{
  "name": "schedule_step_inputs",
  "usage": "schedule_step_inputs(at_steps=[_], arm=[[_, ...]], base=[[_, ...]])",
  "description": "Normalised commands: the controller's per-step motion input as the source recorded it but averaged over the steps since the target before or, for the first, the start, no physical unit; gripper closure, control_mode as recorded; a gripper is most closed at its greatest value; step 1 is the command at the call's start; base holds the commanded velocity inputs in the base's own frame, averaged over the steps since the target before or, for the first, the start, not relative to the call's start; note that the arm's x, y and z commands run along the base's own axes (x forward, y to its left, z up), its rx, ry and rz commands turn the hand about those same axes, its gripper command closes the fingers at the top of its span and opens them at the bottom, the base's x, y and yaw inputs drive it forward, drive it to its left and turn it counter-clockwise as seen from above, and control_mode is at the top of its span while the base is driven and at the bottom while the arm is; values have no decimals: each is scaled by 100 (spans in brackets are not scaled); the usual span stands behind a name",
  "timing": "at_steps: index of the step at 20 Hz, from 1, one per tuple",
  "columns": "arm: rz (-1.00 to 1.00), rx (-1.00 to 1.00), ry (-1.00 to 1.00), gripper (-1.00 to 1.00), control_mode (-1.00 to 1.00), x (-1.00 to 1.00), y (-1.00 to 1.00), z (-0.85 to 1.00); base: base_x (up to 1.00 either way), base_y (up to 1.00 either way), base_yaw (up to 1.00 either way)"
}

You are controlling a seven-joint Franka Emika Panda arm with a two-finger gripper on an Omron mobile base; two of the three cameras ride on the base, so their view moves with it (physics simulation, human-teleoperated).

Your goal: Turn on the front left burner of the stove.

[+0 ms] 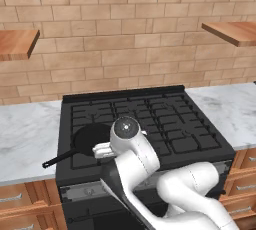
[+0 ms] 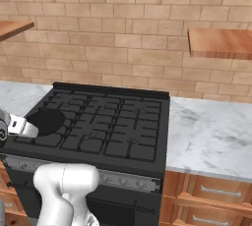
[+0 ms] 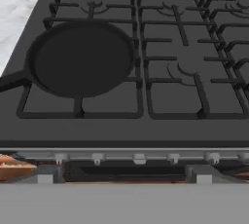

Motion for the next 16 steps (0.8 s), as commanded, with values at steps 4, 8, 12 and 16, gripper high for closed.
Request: schedule_step_inputs(at_steps=[4, 8, 12, 16], arm=[[-2, 0, -3, -100, -100, -1, 14, -6], [-3, 0, -11, -100, -100, -12, 27, -31], [-16, 0, -37, -100, -100, -15, 58, -78], [-17, 1, -48, -100, -100, -15, 57, -88]], base=[[0, 0, 0], [0, 0, 0], [0, 0, 0], [0, 0, 0]])
